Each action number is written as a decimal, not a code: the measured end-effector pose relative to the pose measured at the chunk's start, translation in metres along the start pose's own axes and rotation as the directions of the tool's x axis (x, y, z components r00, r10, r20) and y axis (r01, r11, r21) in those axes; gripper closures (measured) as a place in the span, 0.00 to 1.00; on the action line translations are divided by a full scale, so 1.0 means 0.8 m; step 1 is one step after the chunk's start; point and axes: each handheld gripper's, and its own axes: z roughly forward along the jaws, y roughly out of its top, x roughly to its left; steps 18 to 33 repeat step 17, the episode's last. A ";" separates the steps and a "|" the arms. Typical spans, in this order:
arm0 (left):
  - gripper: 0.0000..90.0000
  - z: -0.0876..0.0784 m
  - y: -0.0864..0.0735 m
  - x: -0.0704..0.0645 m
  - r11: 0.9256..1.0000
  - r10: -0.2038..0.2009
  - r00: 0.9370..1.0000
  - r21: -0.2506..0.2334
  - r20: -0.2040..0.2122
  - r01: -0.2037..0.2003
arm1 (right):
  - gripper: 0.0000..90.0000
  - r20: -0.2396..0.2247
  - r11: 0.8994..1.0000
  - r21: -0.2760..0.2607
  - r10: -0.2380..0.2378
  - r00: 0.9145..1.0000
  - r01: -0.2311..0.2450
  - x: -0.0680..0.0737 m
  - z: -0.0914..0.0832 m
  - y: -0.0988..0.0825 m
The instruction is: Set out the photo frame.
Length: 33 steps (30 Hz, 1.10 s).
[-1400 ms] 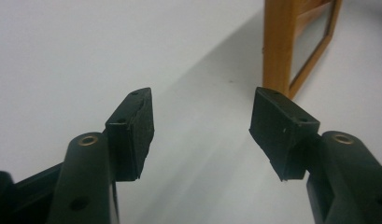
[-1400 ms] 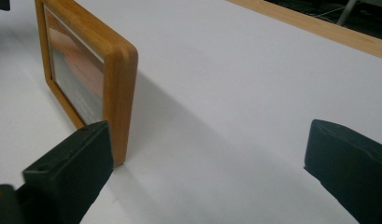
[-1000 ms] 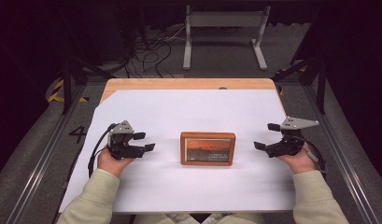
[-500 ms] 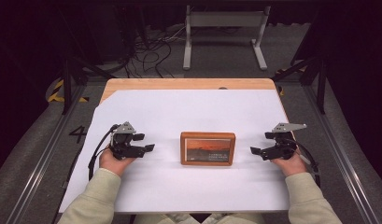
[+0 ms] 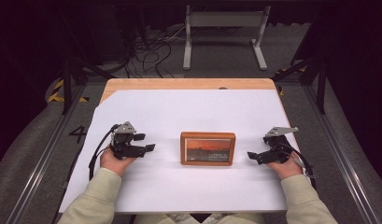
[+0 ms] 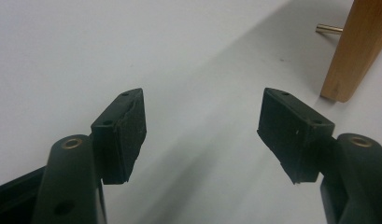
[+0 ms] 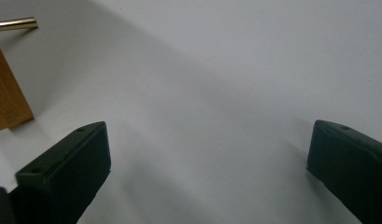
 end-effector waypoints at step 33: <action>0.34 0.003 0.000 -0.001 1.000 -0.006 1.000 0.001 0.003 0.006 | 0.00 0.019 1.000 -0.009 -0.029 0.999 0.030 0.005 -0.003 0.003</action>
